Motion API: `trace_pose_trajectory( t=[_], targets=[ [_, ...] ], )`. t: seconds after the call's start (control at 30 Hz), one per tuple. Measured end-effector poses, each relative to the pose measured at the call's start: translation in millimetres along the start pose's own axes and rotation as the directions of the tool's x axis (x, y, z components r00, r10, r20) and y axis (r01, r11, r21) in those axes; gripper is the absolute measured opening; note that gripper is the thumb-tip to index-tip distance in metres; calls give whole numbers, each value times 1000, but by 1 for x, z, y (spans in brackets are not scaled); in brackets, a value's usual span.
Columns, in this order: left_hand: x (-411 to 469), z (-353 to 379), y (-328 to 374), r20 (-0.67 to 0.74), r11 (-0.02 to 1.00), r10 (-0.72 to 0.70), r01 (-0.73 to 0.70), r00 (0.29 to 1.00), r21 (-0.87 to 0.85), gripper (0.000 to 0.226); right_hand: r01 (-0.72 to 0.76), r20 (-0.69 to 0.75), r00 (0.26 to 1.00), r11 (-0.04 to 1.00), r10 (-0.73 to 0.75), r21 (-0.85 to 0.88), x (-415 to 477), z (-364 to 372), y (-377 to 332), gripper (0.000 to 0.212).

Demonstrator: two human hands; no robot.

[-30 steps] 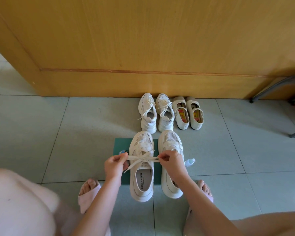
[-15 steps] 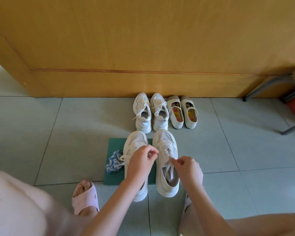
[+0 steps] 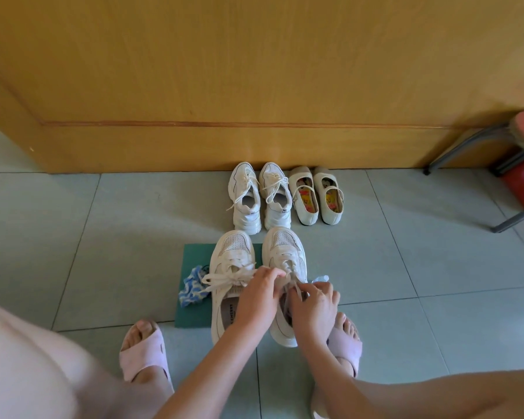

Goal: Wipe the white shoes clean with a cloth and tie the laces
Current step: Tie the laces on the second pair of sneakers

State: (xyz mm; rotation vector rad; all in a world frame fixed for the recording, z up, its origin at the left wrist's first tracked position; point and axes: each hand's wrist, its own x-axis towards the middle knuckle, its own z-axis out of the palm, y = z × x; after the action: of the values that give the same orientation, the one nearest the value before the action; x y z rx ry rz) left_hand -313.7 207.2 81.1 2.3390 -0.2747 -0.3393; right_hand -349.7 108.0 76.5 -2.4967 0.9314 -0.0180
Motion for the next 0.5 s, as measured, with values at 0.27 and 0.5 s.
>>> trace_pose_trajectory(
  t=[0.27,0.5],
  targets=[
    [12,-3,3,37,998,58,-57,998,-5,35,-374,360,910,785,206,494,18,-9,-10,40],
    [31,-2,10,99,997,69,-67,993,-30,15,-458,516,845,691,143,559,37,-40,-16,33]
  ],
)
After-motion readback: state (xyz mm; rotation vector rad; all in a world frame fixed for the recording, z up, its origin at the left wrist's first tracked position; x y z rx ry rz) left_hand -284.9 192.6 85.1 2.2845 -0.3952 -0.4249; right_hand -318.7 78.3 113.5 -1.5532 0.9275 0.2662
